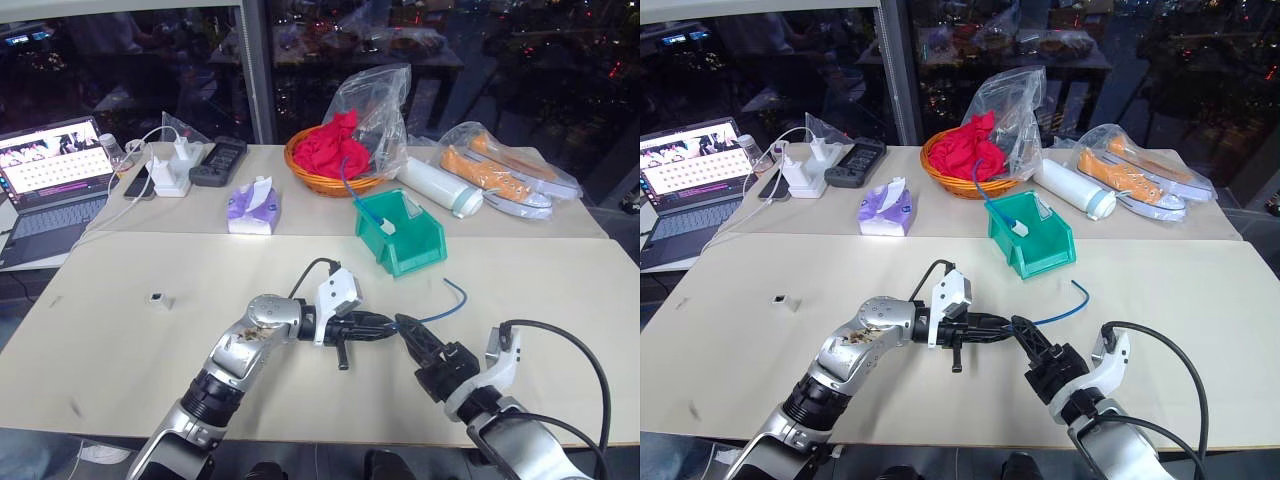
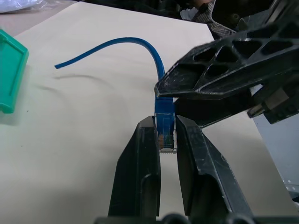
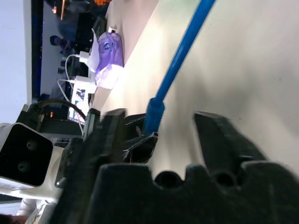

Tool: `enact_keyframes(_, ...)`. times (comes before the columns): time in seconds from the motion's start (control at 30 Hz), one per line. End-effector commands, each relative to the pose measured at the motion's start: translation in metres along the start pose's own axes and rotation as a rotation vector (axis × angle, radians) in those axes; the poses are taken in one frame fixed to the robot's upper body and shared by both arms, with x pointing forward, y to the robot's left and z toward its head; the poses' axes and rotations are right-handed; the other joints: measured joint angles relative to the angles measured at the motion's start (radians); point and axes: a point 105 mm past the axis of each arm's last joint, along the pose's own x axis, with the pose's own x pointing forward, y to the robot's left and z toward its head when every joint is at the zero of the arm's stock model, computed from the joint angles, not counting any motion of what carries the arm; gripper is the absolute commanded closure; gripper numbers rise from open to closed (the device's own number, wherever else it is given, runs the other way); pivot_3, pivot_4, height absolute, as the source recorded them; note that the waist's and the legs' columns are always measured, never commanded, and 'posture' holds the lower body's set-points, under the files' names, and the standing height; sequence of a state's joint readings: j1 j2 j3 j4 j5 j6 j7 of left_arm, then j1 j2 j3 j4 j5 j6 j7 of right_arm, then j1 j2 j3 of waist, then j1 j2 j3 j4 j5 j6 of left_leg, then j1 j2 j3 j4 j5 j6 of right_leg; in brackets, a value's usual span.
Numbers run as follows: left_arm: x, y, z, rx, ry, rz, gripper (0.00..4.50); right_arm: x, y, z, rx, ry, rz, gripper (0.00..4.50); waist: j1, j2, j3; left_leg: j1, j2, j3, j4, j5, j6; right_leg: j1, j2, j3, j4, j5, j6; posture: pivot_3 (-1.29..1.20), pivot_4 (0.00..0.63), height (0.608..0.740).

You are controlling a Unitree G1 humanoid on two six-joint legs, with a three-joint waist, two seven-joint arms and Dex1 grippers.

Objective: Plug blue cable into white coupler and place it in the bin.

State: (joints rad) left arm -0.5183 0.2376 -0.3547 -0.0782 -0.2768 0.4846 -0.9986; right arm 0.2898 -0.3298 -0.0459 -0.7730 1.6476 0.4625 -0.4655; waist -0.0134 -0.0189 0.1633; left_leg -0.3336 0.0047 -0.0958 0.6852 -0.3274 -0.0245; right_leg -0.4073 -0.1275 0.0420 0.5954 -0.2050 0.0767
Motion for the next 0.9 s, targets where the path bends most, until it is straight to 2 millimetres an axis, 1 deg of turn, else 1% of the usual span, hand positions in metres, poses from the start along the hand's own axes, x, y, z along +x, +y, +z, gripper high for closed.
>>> enact_keyframes(0.03, 0.001, -0.002, 0.013, 0.043, -0.031, -0.014, 4.42, -0.001, 0.012, 0.001, -0.023, -0.011, 0.055, 3.42, 0.0, 0.0, 0.0, 0.0, 0.0, 0.0, 0.0, 0.0, 0.0, 0.0, 0.0, 0.0, 0.0, 0.0, 0.0, 0.0, 0.15, 0.74)
enact_keyframes(0.1, 0.001, -0.002, 0.013, 0.038, -0.031, -0.014, 4.42, -0.002, 0.012, 0.002, -0.025, -0.016, 0.059, 4.03, 0.0, 0.0, 0.0, 0.0, 0.0, 0.0, 0.0, 0.0, 0.0, 0.0, 0.0, 0.0, 0.0, 0.0, 0.0, 0.0, 0.15, 0.74)
enact_keyframes(0.13, 0.001, -0.002, 0.012, 0.037, -0.03, -0.013, 4.42, -0.001, 0.012, 0.003, -0.025, -0.02, 0.06, 4.44, 0.0, 0.0, 0.0, 0.0, 0.0, 0.0, 0.0, 0.0, 0.0, 0.0, 0.0, 0.0, 0.0, 0.0, 0.0, 0.0, 0.15, 0.74)
enact_keyframes(0.27, -0.002, 0.002, 0.012, 0.029, -0.027, -0.006, 4.42, -0.002, 0.013, 0.005, -0.033, -0.034, 0.064, 4.44, 0.0, 0.0, 0.0, 0.0, 0.0, 0.0, 0.0, 0.0, 0.0, 0.0, 0.0, 0.0, 0.0, 0.0, 0.0, 0.0, 0.15, 0.74)
enact_keyframes(0.3, -0.004, 0.008, 0.013, 0.017, -0.035, 0.028, 4.42, -0.002, 0.013, 0.005, -0.046, -0.038, 0.065, 4.44, 0.0, 0.0, 0.0, 0.0, 0.0, 0.0, 0.0, 0.0, 0.0, 0.0, 0.0, 0.0, 0.0, 0.0, 0.0, 0.0, 0.15, 0.74)
enact_keyframes(0.33, -0.008, 0.011, 0.013, -0.018, -0.035, 0.029, 3.41, -0.002, 0.015, 0.006, -0.053, -0.044, 0.071, 4.5, 0.0, 0.0, 0.0, 0.0, 0.0, 0.0, 0.0, 0.0, 0.0, 0.0, 0.0, 0.0, 0.0, 0.0, 0.0, 0.0, 0.15, 0.74)
enact_keyframes(0.4, -0.014, 0.012, 0.012, -0.029, -0.023, 0.023, 2.74, -0.002, 0.016, 0.008, -0.058, -0.052, 0.077, 4.5, -0.001, 0.0, 0.0, 0.0, 0.0, 0.0, 0.0, 0.0, 0.0, 0.0, 0.0, 0.0, 0.0, 0.0, 0.0, 0.0, 0.15, 0.74)
enact_keyframes(0.47, -0.025, 0.02, 0.012, -0.04, -0.026, 0.074, 2.12, -0.001, 0.017, 0.01, -0.063, -0.059, 0.082, 4.5, -0.005, 0.0, 0.0, 0.0, 0.0, 0.0, 0.0, 0.0, 0.0, 0.0, 0.0, 0.0, 0.0, 0.0, 0.0, 0.0, 0.15, 0.74)
enact_keyframes(0.5, -0.034, 0.031, 0.015, -0.046, -0.041, 0.144, 1.65, 0.0, 0.017, 0.011, -0.071, -0.062, 0.086, 4.5, -0.005, 0.0, 0.0, 0.0, 0.0, 0.0, 0.0, 0.0, 0.0, 0.0, 0.0, 0.0, 0.0, 0.0, 0.0, 0.0, 0.15, 0.74)
enact_keyframes(0.53, -0.045, 0.041, 0.018, -0.056, -0.062, 0.211, 1.32, 0.0, 0.018, 0.012, -0.078, -0.068, 0.091, 4.5, -0.005, 0.0, 0.0, 0.0, 0.0, 0.0, 0.0, 0.0, 0.0, -0.001, 0.0, 0.0, 0.0, 0.0, 0.0, 0.0, 0.15, 0.74)
enact_keyframes(0.57, -0.053, 0.047, 0.019, -0.062, -0.077, 0.252, 0.91, 0.0, 0.019, 0.013, -0.082, -0.072, 0.095, 4.5, -0.005, 0.0, 0.0, 0.0, 0.0, 0.0, 0.0, 0.0, 0.0, -0.001, 0.0, 0.0, 0.0, 0.0, 0.0, 0.0, 0.15, 0.74)
enact_keyframes(0.6, -0.066, 0.053, 0.021, -0.062, -0.091, 0.306, 0.55, 0.0, 0.019, 0.015, -0.094, -0.075, 0.097, 4.5, -0.005, 0.0, 0.0, 0.0, 0.0, 0.0, 0.0, 0.0, 0.0, -0.001, 0.0, 0.0, 0.0, 0.0, 0.0, 0.0, 0.15, 0.74)
enact_keyframes(0.63, -0.075, 0.056, 0.022, -0.06, -0.098, 0.337, 0.21, 0.001, 0.019, 0.015, -0.101, -0.076, 0.097, 4.5, -0.005, 0.0, 0.0, 0.0, 0.0, 0.0, 0.0, 0.0, 0.0, -0.001, 0.0, 0.0, 0.0, 0.0, 0.0, 0.0, 0.15, 0.74)
enact_keyframes(0.67, -0.089, 0.057, 0.023, -0.065, -0.114, 0.381, 0.03, 0.001, 0.019, 0.015, -0.114, -0.07, 0.102, 4.5, -0.006, 0.0, 0.0, 0.0, 0.0, 0.0, 0.0, 0.0, 0.0, -0.002, 0.0, 0.0, 0.001, 0.0, 0.0, 0.0, 0.15, 0.74)
enact_keyframes(0.73, -0.109, 0.053, 0.022, -0.095, -0.135, 0.424, 0.03, 0.002, 0.021, 0.016, -0.134, -0.058, 0.115, 4.5, -0.009, 0.001, 0.0, 0.0, 0.0, 0.0, -0.002, 0.0, 0.0, -0.003, 0.0, 0.0, 0.001, 0.0, 0.0, 0.0, 0.15, 0.74)
enact_keyframes(0.8, -0.123, 0.04, 0.018, -0.129, -0.134, 0.432, 0.03, 0.005, 0.024, 0.015, -0.156, -0.038, 0.132, 4.5, -0.011, 0.001, 0.0, -0.001, 0.0, 0.0, -0.003, 0.0, 0.0, -0.005, 0.0, 0.0, 0.001, 0.0, 0.0, 0.0, 0.15, 0.74)
enact_keyframes(0.9, -0.144, 0.021, 0.006, -0.157, -0.107, 0.511, 0.03, 0.009, 0.029, 0.01, -0.218, 0.014, 0.163, 4.5, -0.011, 0.001, 0.0, -0.005, 0.0, 0.0, -0.003, 0.001, -0.001, -0.013, 0.0, 0.001, 0.004, 0.0, 0.0, 0.0, 0.15, 0.74)
